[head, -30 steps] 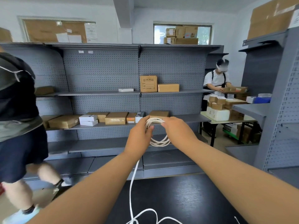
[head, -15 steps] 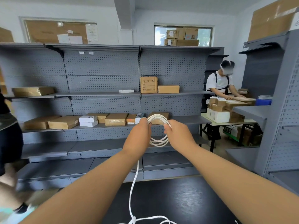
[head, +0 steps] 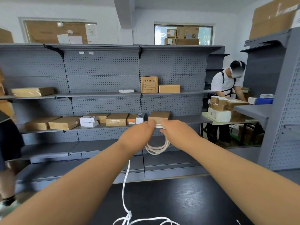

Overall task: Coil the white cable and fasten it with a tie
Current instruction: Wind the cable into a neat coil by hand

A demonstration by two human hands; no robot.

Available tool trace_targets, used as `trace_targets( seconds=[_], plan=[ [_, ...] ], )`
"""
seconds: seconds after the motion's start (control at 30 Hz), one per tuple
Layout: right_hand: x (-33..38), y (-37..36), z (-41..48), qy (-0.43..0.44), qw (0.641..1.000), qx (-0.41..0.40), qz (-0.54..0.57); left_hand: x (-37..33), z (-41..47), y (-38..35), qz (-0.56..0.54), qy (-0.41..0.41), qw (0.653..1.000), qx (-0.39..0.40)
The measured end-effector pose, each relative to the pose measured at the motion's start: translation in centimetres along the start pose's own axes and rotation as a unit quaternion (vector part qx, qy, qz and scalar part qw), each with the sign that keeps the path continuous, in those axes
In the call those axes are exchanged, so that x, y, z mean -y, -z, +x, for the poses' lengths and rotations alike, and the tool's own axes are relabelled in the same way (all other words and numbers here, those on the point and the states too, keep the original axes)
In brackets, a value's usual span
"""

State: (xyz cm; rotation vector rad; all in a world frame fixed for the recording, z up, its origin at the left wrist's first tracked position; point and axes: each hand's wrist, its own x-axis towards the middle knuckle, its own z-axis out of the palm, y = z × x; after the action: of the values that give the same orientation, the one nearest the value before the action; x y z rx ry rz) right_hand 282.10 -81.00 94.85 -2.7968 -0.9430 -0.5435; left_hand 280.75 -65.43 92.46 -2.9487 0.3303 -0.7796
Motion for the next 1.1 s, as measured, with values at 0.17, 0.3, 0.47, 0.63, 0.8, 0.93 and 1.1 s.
trace_targets(
  seconds=[0.17, 0.3, 0.47, 0.63, 0.8, 0.93, 1.1],
  plan=[
    [0.3, 0.0, -0.1, -0.036, 0.999, -0.036, 0.016, -1.0, -0.7, 0.9, -0.104, 0.063, 0.992, -0.036],
    [0.0, 0.0, 0.0, -0.100, 0.987, -0.065, 0.105, -1.4, -1.2, 0.7, -0.240, 0.129, 0.960, -0.060],
    [-0.9, -0.2, 0.7, -0.177, 0.940, -0.114, 0.269, -1.9, -1.3, 0.3, -0.388, 0.185, 0.900, -0.074],
    [-0.9, -0.3, 0.5, -0.216, 0.880, -0.136, 0.401, -3.0, -1.0, 1.3, -0.444, 0.185, 0.871, -0.096],
    [-1.2, 0.5, 0.2, -0.187, 0.914, -0.093, 0.348, -2.7, -0.3, 3.4, -0.242, 0.132, 0.959, -0.058],
    [-1.1, 2.1, -0.1, -0.107, 0.973, -0.067, 0.194, -2.2, 0.1, 4.9, -0.133, 0.072, 0.988, -0.029],
    [-0.5, 3.2, -0.5, -0.033, 0.994, -0.032, 0.102, -1.7, 0.2, 6.3, -0.054, 0.017, 0.998, -0.001]
  ],
)
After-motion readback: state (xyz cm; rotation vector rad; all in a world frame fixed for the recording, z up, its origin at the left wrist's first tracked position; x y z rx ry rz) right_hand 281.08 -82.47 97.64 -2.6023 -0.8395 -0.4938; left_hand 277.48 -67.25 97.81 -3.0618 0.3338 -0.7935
